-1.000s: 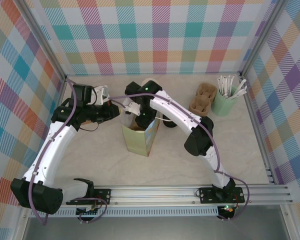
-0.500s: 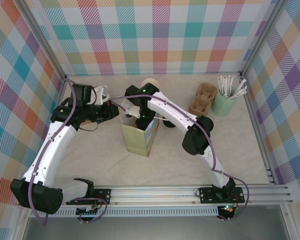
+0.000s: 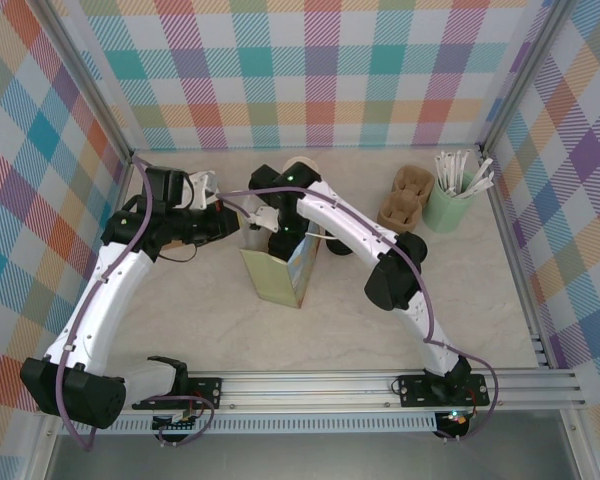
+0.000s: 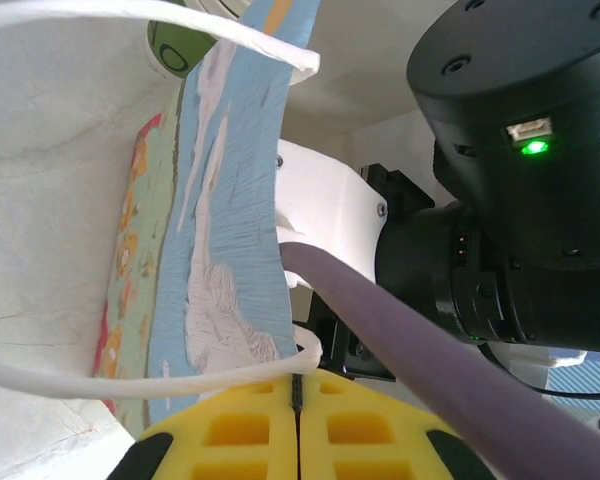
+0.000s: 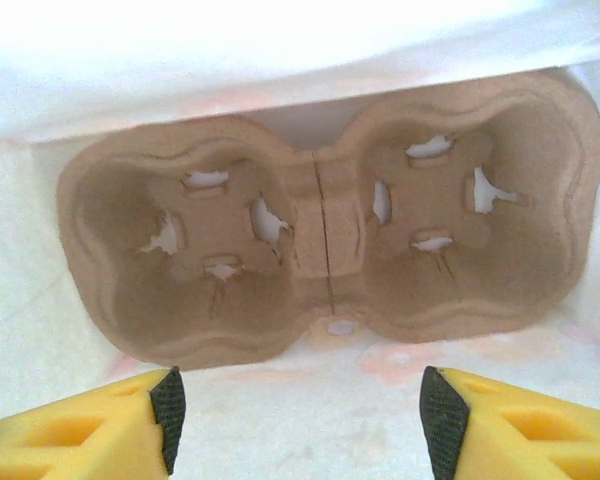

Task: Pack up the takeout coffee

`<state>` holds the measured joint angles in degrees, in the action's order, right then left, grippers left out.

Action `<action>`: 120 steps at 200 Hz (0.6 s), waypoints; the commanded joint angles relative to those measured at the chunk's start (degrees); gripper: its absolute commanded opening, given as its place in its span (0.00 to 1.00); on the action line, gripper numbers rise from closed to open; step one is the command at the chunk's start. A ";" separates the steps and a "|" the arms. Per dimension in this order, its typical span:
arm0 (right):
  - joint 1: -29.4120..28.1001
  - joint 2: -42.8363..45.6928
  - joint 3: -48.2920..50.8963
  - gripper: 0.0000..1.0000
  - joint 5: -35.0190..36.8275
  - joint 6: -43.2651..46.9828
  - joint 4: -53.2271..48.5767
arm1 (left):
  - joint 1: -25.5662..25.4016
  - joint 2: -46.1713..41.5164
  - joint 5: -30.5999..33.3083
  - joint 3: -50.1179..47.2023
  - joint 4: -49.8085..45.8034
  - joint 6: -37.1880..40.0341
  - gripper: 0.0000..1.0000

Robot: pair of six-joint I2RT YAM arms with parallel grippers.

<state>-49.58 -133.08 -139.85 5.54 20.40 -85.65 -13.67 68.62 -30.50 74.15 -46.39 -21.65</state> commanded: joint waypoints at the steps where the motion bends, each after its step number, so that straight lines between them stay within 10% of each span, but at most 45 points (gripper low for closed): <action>1: -0.15 3.75 -2.71 0.69 -1.22 0.08 -0.72 | -1.09 -0.68 -0.88 0.83 -0.19 0.19 0.06; 120: 0.95 8.06 -9.90 0.84 -3.94 -3.39 2.93 | -2.39 -2.13 -0.66 -0.96 -0.52 -1.25 0.07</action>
<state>-49.34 -127.85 -146.26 3.55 19.35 -83.74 -15.09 68.07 -30.55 74.08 -46.39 -22.06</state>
